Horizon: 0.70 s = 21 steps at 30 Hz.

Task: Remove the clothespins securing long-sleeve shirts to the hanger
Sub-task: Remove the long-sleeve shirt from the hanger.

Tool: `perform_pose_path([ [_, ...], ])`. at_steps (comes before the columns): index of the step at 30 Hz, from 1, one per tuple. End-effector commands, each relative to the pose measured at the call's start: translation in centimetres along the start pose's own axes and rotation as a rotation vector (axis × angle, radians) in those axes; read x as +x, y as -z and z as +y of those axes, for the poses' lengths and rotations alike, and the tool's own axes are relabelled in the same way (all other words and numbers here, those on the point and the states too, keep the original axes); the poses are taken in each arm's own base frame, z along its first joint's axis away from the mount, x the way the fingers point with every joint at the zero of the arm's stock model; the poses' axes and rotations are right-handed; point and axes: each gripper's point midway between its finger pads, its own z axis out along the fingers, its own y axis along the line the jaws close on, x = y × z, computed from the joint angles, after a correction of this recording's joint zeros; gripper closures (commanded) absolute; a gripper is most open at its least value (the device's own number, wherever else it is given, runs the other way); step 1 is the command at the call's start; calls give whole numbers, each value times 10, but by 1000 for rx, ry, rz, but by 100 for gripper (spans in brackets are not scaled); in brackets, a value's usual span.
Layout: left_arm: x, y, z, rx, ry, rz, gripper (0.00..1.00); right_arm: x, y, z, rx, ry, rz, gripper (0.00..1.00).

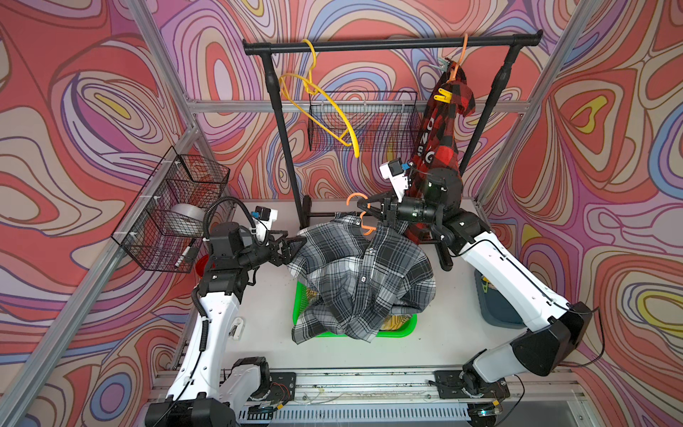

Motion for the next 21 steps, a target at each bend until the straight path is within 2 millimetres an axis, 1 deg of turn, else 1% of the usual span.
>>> perform_pose_path([
  [1,5,2,-3,15,-54,11,26,-18,6,1,-7,41,-39,100],
  [5,15,2,0,0,-51,17,31,-24,9,2,-18,45,-50,100],
  [10,16,1,3,-6,-46,24,38,-26,8,-3,-11,36,-52,100],
  [11,17,0,3,-2,-40,26,41,-27,8,-4,-11,34,-53,100],
  [12,17,0,3,1,-38,26,45,-28,8,-4,-10,33,-57,100],
  [13,16,0,2,3,-42,25,52,-28,7,-5,-10,31,-55,100],
  [16,15,0,3,-2,-40,24,76,-29,8,-9,4,29,-57,100],
  [17,14,1,3,-4,-41,21,81,-29,9,-11,10,26,-57,100],
  [19,14,1,5,-19,-42,19,87,-29,9,-14,15,20,-55,100],
  [21,12,2,8,-43,-37,19,97,-29,10,-17,23,16,-56,100],
])
